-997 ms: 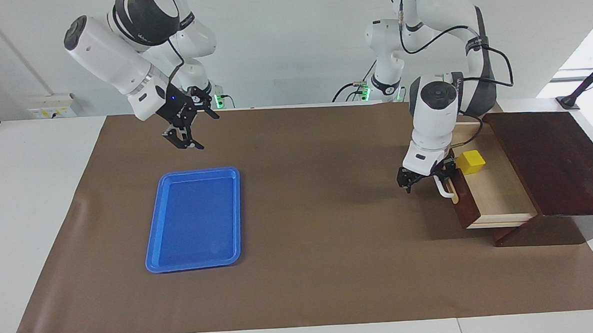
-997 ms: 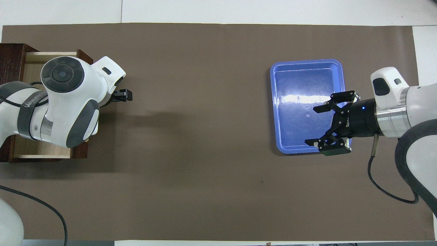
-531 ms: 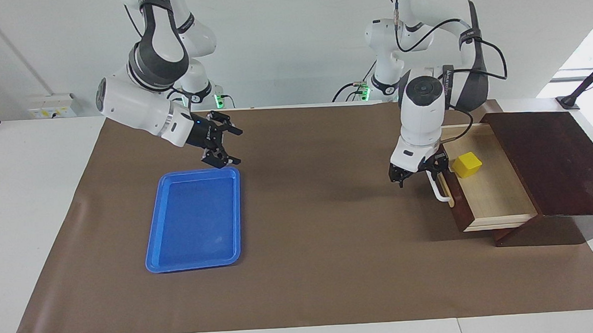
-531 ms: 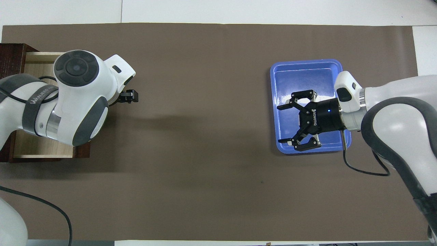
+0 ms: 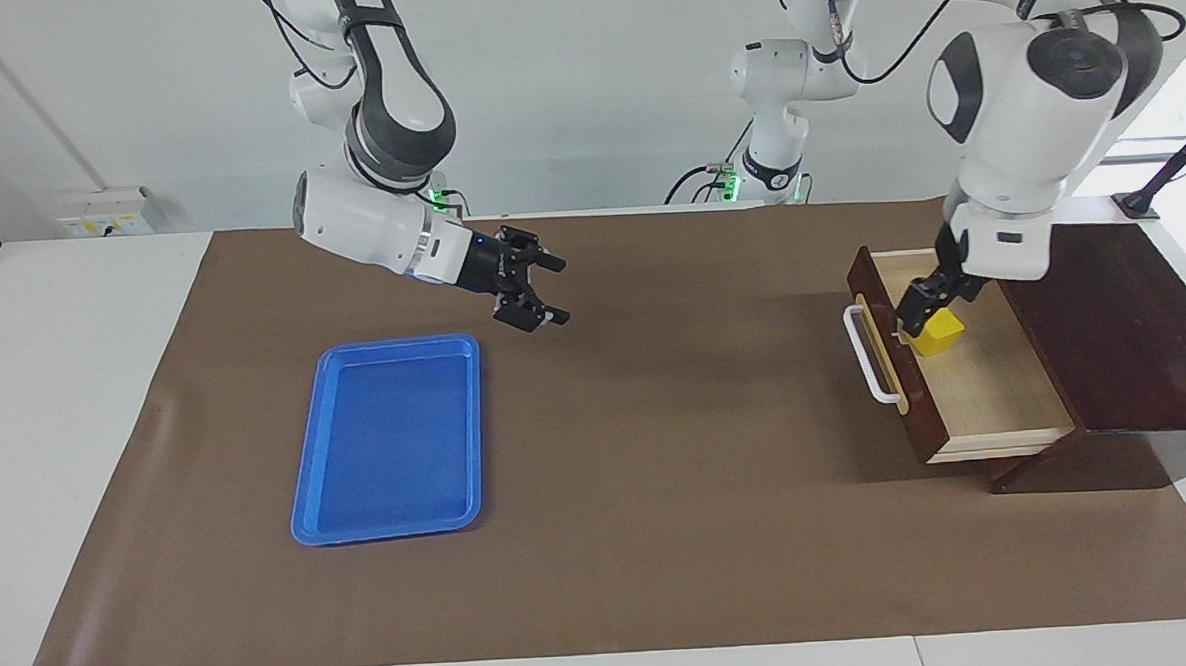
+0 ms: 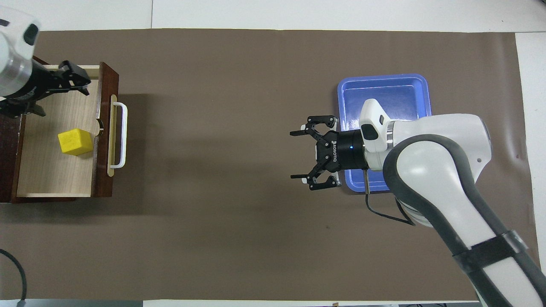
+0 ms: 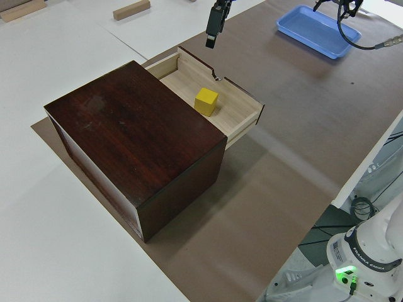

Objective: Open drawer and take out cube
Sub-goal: 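Grasp the yellow cube with the left gripper while the right gripper approaches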

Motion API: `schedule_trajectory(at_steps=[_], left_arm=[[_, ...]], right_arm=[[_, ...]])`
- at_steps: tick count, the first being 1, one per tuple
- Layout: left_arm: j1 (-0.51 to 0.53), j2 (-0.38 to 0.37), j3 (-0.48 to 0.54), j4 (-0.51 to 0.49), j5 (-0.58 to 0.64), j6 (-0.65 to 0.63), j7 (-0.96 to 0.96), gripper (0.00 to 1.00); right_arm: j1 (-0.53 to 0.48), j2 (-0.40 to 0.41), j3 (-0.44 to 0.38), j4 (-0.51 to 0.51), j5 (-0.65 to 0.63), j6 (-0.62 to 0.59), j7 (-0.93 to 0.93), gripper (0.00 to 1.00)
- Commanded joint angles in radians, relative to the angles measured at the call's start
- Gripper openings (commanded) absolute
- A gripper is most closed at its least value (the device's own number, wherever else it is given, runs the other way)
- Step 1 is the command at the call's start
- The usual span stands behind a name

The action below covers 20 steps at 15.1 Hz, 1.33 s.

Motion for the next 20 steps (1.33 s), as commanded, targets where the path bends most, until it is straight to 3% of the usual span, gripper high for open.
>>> schedule_trajectory(at_steps=[1,5,8,15,16,17,20], left_arm=[[0.068,-0.036,-0.006,-0.086,-0.022,0.074,-0.040,1.00],[0.082,-0.110,-0.006,-0.334,-0.022,0.272,0.114,1.00],[0.077,-0.107,-0.005,-0.385,-0.020,0.278,0.149,1.00],[0.082,-0.101,-0.006,-0.430,-0.022,0.298,0.204,1.00],[0.082,-0.099,-0.005,-0.434,-0.022,0.300,0.207,0.95],[0.082,-0.099,-0.005,-0.440,-0.022,0.301,0.209,0.85],[0.085,-0.098,-0.005,-0.439,-0.022,0.307,0.207,0.42]], right_arm=[[0.069,0.011,-0.003,-0.016,0.082,0.089,-0.035,1.00],[0.124,0.130,-0.003,0.036,0.287,0.109,-0.192,1.00],[0.152,0.213,-0.002,0.112,0.346,0.105,-0.276,1.00],[0.192,0.263,0.004,0.172,0.455,0.117,-0.288,1.00],[0.195,0.264,0.004,0.175,0.457,0.117,-0.290,1.00],[0.195,0.264,0.004,0.175,0.457,0.114,-0.290,1.00],[0.193,0.264,0.004,0.175,0.457,0.112,-0.290,1.00]])
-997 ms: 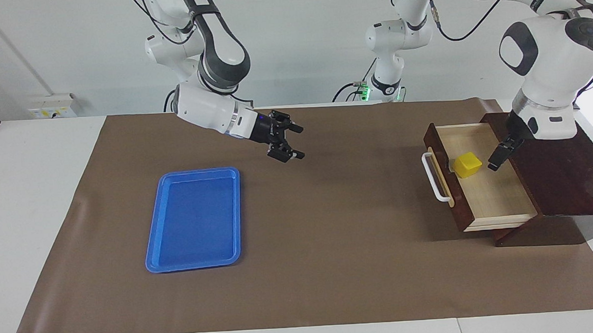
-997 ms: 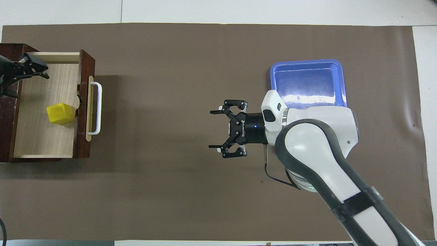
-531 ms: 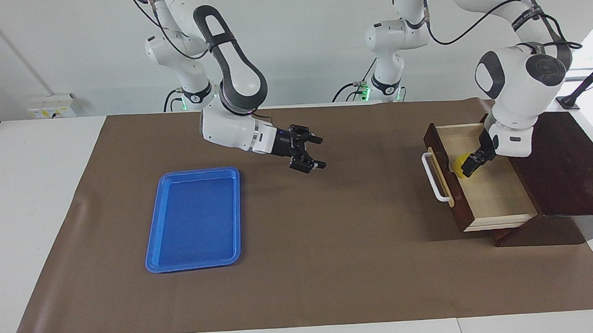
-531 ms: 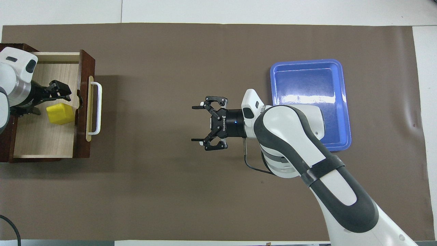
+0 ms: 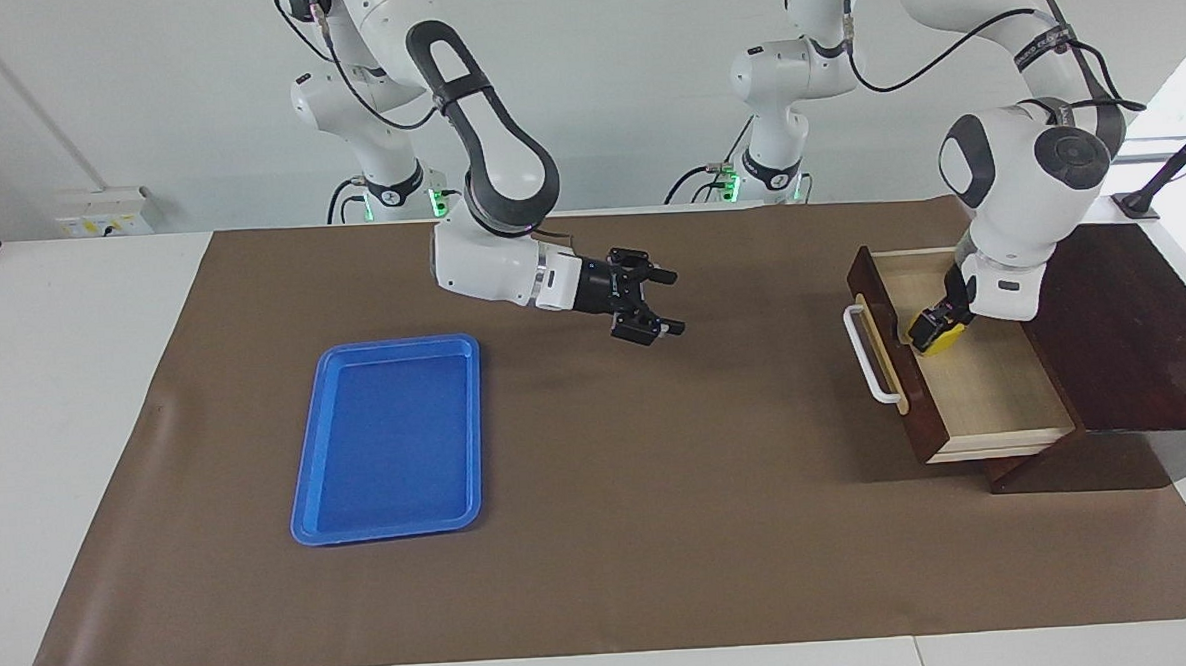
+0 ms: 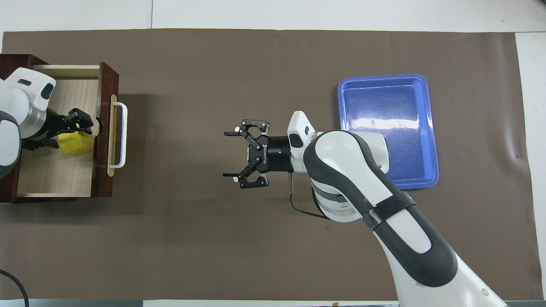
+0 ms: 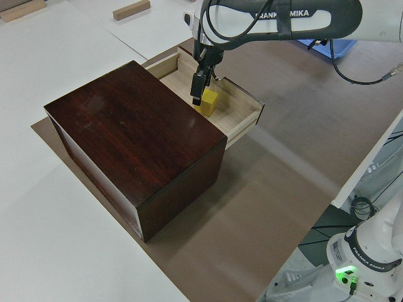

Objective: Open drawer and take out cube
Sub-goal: 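Grasp the yellow cube with the left gripper while the right gripper approaches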

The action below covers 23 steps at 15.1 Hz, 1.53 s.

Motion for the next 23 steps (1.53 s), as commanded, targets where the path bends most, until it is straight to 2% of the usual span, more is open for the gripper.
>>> schedule_trajectory(at_steps=[1,2,3,4,5,7,8,9,11,13,14,17,21,23], left_arm=[[0.007,-0.022,0.002,-0.029,-0.013,0.033,0.019,0.20],[0.013,-0.021,0.002,-0.025,-0.013,0.033,0.019,0.00],[0.021,-0.018,0.002,-0.019,-0.013,0.028,0.016,0.00],[0.023,0.005,0.002,0.042,-0.014,-0.017,0.015,0.00],[0.012,0.052,0.002,0.187,-0.014,-0.148,0.001,0.00],[0.000,0.103,-0.004,0.372,-0.019,-0.316,-0.071,0.00],[-0.019,0.107,-0.004,0.427,-0.043,-0.364,-0.127,0.00],[-0.040,0.101,-0.001,0.439,-0.074,-0.381,-0.192,0.00],[-0.078,0.090,-0.008,0.443,-0.088,-0.383,-0.359,0.00],[-0.153,0.082,-0.011,0.434,-0.089,-0.367,-0.625,0.00],[-0.190,0.073,-0.013,0.413,-0.103,-0.342,-0.774,0.00],[-0.307,0.024,-0.013,0.309,-0.116,-0.263,-1.066,0.00],[-0.384,-0.062,-0.014,0.126,-0.117,-0.171,-1.243,0.00],[-0.393,-0.085,-0.014,0.078,-0.117,-0.143,-1.350,0.00]], right_arm=[[-0.002,0.013,0.001,0.017,0.031,0.001,-0.023,1.00],[-0.004,0.013,0.001,0.017,0.030,-0.001,-0.021,1.00],[-0.004,0.013,0.001,0.017,0.031,0.001,-0.023,1.00],[-0.001,0.013,0.001,0.017,0.031,0.005,-0.023,1.00],[-0.001,0.013,0.001,0.018,0.030,0.005,-0.023,1.00],[-0.002,0.013,0.001,0.021,0.030,0.004,-0.021,1.00],[-0.002,0.015,0.001,0.029,0.030,0.004,-0.021,1.00],[-0.002,0.015,0.001,0.031,0.030,0.004,-0.021,1.00],[-0.002,0.016,0.001,0.037,0.030,0.005,-0.021,1.00],[-0.002,0.018,0.001,0.041,0.026,0.004,-0.021,1.00],[-0.002,0.018,0.001,0.041,0.022,-0.002,-0.021,1.00],[-0.006,0.021,0.001,0.060,-0.021,-0.048,-0.021,1.00],[-0.007,0.022,0.000,0.058,-0.069,-0.096,-0.035,1.00],[-0.001,0.025,0.000,0.047,-0.073,-0.093,-0.053,1.00]])
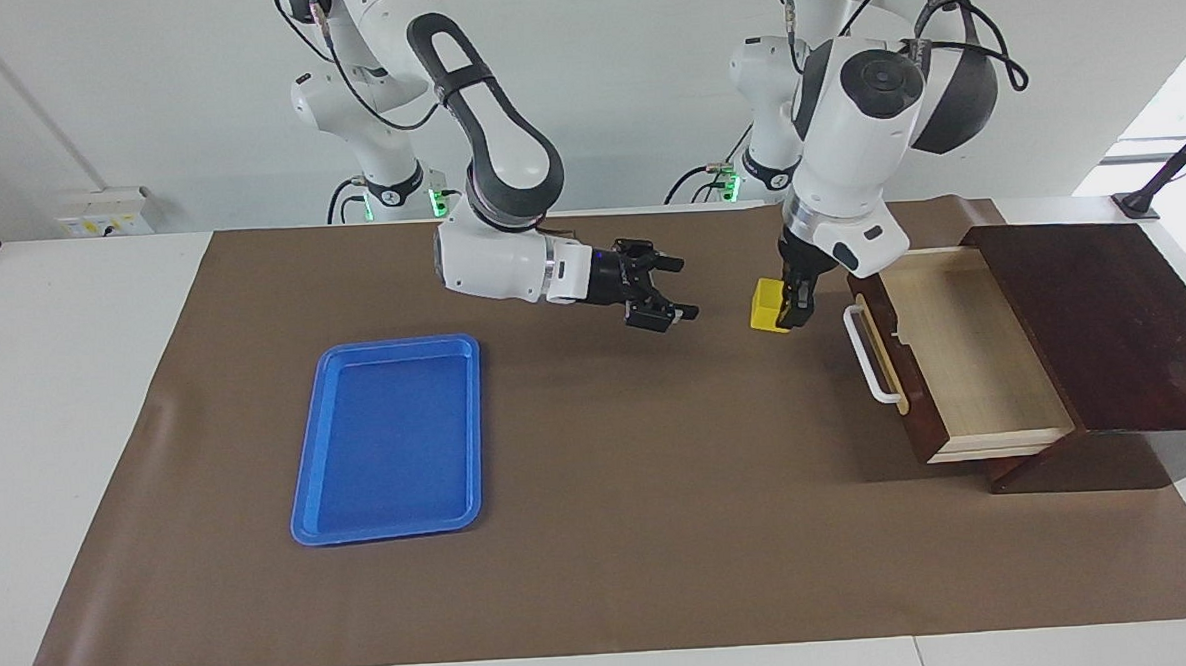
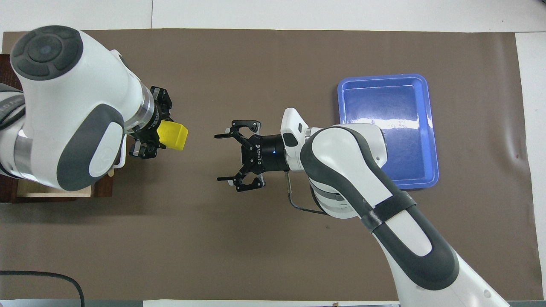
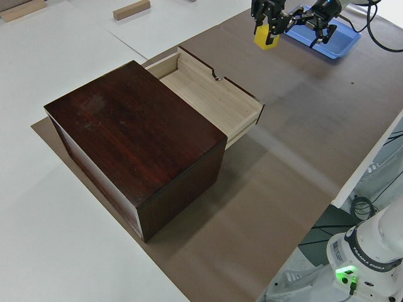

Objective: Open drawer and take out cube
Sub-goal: 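Grasp the yellow cube with the left gripper while the right gripper approaches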

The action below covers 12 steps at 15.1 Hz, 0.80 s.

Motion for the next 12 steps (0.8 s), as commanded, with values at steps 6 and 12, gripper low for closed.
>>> schedule_trajectory(at_steps=[6,12], left_arm=[[-0.088,-0.087,0.016,-0.127,-0.018,0.084,-0.188,0.00],[-0.108,-0.122,0.016,-0.197,-0.018,0.138,-0.200,0.00]], right_arm=[[0.012,0.028,0.006,-0.058,0.015,-0.030,-0.133,1.00],[0.000,0.022,0.004,-0.066,0.087,-0.068,0.005,1.00]])
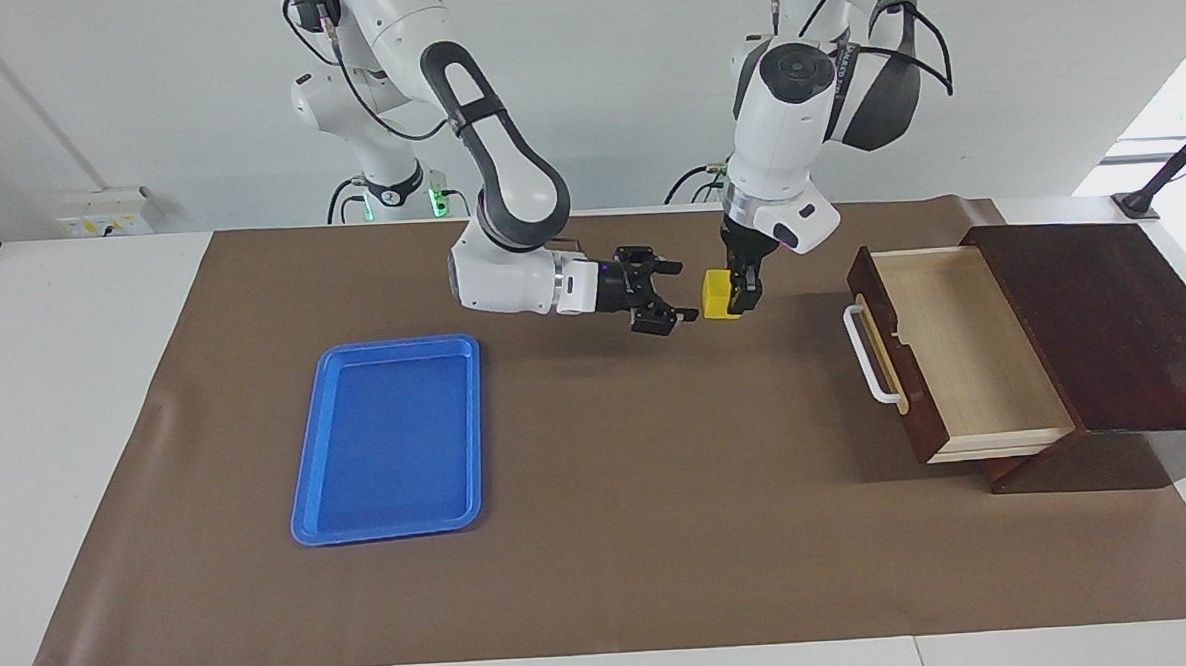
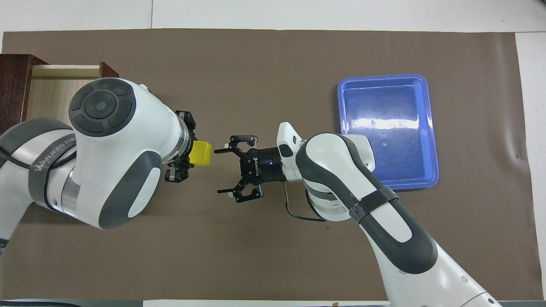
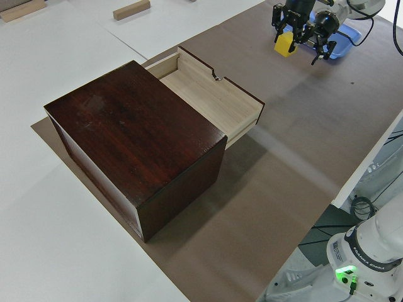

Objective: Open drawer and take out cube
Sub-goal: 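Close the right gripper on the yellow cube held by the left gripper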

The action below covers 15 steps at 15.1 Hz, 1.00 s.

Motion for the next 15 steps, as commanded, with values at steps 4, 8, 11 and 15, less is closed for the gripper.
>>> schedule_trajectory(at_steps=[4,8,11,15], left_arm=[[-0.014,-0.054,0.016,-0.070,-0.014,0.038,-0.022,0.00],[-0.014,-0.054,0.016,-0.073,-0.014,0.038,-0.022,0.00],[-0.014,-0.055,0.016,-0.073,-0.014,0.038,-0.022,0.00],[-0.014,-0.058,0.016,-0.085,-0.014,0.040,-0.020,0.00]], right_arm=[[-0.007,-0.011,0.004,0.006,0.022,-0.014,0.033,1.00],[0.031,-0.012,0.007,0.006,0.092,0.030,0.029,1.00],[0.047,-0.018,0.007,0.006,0.139,0.035,0.025,1.00],[0.051,-0.017,0.007,0.024,0.140,0.091,-0.003,1.00]])
